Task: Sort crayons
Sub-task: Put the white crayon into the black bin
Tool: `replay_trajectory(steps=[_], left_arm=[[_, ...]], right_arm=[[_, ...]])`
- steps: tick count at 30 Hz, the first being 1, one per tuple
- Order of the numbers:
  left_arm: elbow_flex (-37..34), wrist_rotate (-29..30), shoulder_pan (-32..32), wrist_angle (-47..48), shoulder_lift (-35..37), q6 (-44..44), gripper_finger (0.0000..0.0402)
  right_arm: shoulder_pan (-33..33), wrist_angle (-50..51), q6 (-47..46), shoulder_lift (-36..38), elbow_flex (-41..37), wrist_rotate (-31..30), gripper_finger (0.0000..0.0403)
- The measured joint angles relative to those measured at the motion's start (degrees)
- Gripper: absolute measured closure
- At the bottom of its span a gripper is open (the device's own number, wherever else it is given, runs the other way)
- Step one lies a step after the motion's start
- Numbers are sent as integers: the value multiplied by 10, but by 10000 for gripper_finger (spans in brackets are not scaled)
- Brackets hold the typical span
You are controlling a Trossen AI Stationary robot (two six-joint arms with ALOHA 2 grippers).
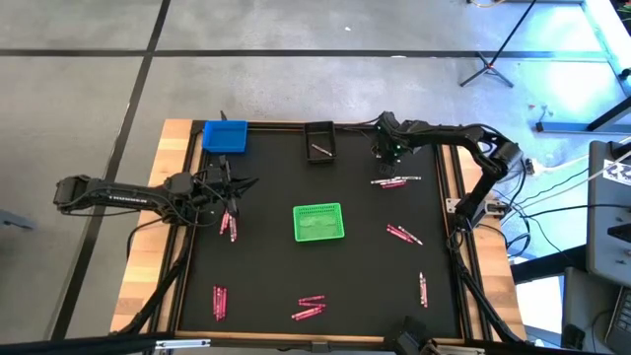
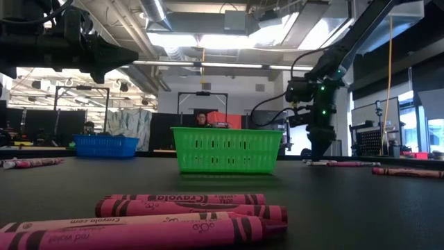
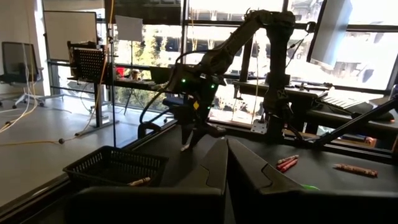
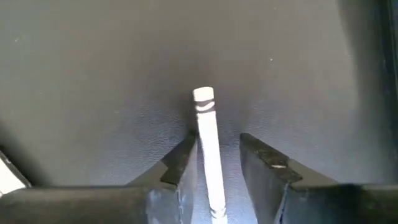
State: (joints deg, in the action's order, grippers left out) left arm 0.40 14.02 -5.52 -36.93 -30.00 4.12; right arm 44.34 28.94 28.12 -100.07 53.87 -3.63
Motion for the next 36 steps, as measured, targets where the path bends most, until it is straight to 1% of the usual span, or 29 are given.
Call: replay_trajectory(steps=[3,8,10,14,17,19,23,28,32,36], left_arm=[[0,0,0,0,0,0,401],[0,0,0,0,0,0,401],[0,0,0,0,0,-2,401],[0,0,0,0,0,-2,401],[0,0,0,0,0,-2,401],[0,0,0,0,0,1,401],[0,0,0,-5,0,1,401],[0,0,0,-14,0,2,401],[0,-1,0,-34,0,3,401],[0,2,0,-37,0,3,401]], right_arm=[[0,0,7,-1,0,2,306],[-1,1,23,-2,-1,5,377],[-1,3,24,-2,3,6,392],[-1,19,24,1,26,12,381],[-12,10,18,21,54,12,390],[-18,3,11,36,70,35,396],[-40,-19,-12,45,96,88,391],[-64,-129,-52,43,104,165,398],[-82,-246,-89,29,104,172,391],[-98,-336,-114,-5,104,172,379]])
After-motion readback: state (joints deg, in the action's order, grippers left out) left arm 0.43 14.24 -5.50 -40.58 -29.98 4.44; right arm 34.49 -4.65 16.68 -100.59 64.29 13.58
